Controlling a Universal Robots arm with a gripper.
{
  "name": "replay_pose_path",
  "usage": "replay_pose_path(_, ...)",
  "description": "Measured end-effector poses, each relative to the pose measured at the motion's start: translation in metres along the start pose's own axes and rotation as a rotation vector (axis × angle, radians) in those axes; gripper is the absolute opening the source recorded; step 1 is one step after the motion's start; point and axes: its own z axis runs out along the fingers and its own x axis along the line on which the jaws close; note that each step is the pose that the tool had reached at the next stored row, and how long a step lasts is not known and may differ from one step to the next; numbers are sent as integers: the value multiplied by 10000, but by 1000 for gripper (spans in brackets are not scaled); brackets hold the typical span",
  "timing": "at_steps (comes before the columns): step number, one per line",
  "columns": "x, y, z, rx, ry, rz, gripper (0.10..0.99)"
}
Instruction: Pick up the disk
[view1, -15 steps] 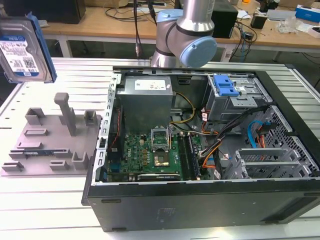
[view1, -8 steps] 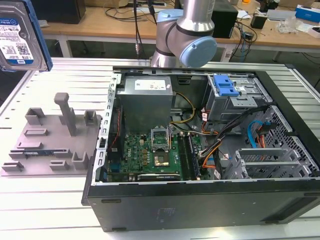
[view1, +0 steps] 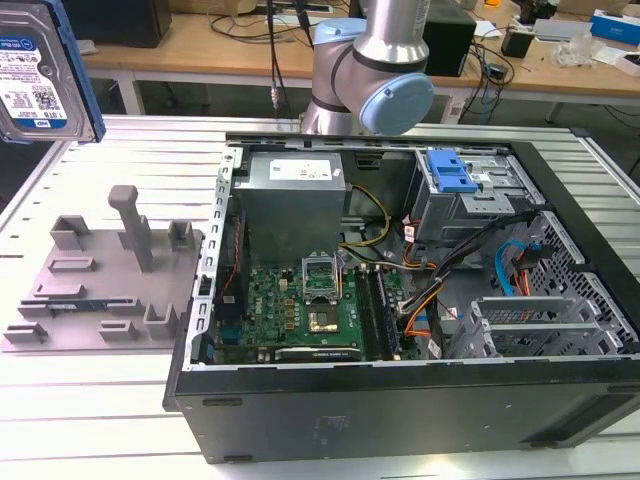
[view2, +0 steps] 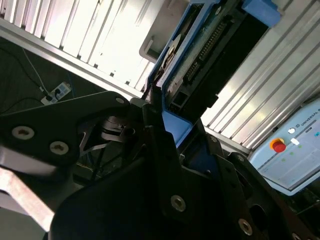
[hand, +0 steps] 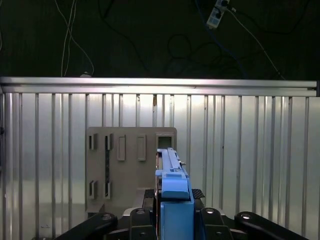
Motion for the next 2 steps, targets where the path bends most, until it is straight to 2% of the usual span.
replay_pose_path(2,0,0,0,0,0,-1,365)
